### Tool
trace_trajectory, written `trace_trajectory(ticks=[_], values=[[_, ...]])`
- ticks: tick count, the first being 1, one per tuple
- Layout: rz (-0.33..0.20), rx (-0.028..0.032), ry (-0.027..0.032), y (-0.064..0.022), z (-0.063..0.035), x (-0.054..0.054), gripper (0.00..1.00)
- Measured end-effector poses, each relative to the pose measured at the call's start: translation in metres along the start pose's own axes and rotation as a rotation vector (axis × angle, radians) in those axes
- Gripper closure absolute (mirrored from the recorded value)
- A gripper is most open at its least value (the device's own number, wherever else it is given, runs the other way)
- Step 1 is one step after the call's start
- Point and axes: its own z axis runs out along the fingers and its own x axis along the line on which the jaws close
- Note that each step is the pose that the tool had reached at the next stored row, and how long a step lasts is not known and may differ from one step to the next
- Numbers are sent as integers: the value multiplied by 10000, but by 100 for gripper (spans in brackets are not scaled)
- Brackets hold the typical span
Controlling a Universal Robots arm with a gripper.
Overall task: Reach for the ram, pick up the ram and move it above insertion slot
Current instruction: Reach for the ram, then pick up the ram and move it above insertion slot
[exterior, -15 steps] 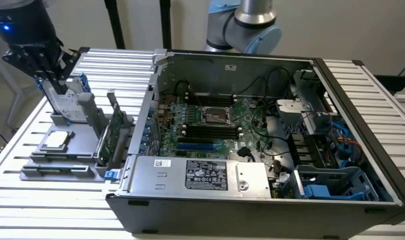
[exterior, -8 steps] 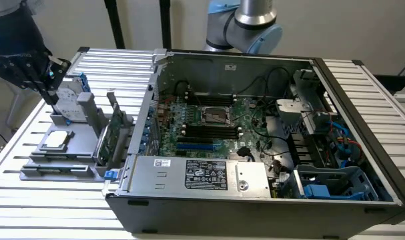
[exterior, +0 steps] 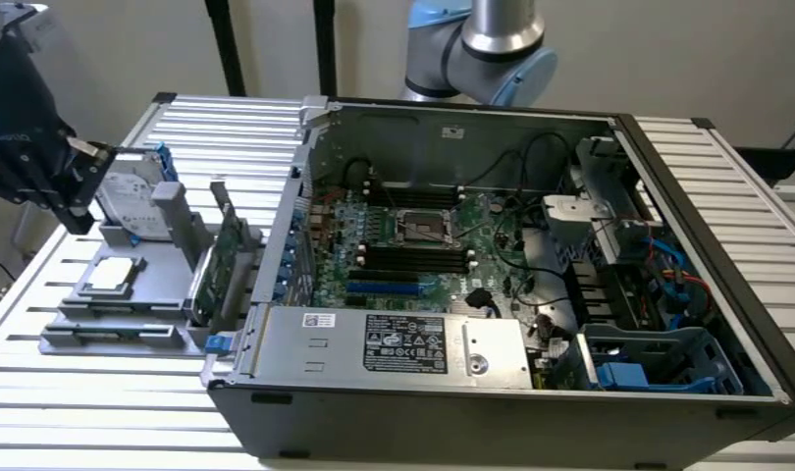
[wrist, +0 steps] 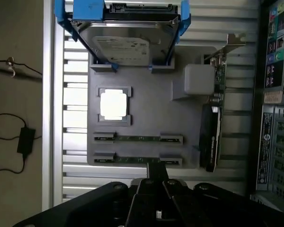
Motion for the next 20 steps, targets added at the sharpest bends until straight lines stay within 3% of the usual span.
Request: trace_trajectory(ticks=[5,8,14,20], values=[[0,1,1,-186,-5,4,89],[-112,-2,4,-189,-5,4,89],[-1195,-1,46,-189,-12,4,89],[-2282,0,88,-186,-85,4,89]])
